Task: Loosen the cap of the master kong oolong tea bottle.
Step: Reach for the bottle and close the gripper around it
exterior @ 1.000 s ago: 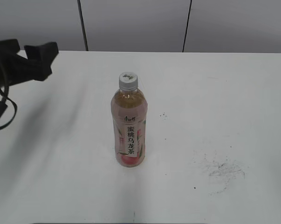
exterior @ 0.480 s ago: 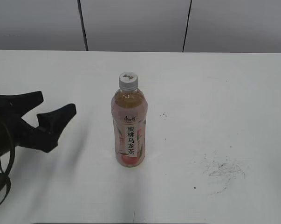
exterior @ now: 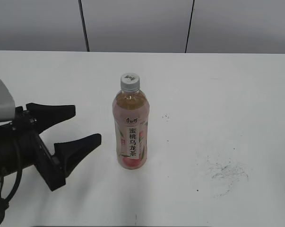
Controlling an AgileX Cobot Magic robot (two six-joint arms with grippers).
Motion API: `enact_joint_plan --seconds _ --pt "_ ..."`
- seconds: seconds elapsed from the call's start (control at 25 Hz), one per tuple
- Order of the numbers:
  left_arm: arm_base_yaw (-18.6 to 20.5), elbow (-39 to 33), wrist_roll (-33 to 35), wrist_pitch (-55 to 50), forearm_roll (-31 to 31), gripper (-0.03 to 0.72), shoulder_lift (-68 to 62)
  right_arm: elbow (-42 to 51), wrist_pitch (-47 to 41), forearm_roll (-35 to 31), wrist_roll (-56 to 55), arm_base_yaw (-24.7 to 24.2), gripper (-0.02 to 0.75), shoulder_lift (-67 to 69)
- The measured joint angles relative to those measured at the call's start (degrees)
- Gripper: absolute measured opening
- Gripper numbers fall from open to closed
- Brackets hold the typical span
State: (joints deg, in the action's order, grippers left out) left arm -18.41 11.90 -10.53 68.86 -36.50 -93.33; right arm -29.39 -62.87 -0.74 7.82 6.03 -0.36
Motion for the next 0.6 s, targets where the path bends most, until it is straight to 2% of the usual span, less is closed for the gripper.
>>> enact_joint_plan --seconds 0.12,0.32,0.6 --pt "-0.7 2.4 -0.5 0.0 -2.8 0.573 0.0 0.0 0.0 0.0 0.0 0.0 0.575 0.0" --pt "-2.4 7.6 -2.1 0.1 -4.0 0.589 -0.2 0.0 0.0 0.0 0.0 0.0 0.575 0.0" --pt "-2.6 12.7 -6.3 0.5 -7.0 0.589 -3.1 0.0 0.0 0.0 0.0 0.0 0.575 0.0"
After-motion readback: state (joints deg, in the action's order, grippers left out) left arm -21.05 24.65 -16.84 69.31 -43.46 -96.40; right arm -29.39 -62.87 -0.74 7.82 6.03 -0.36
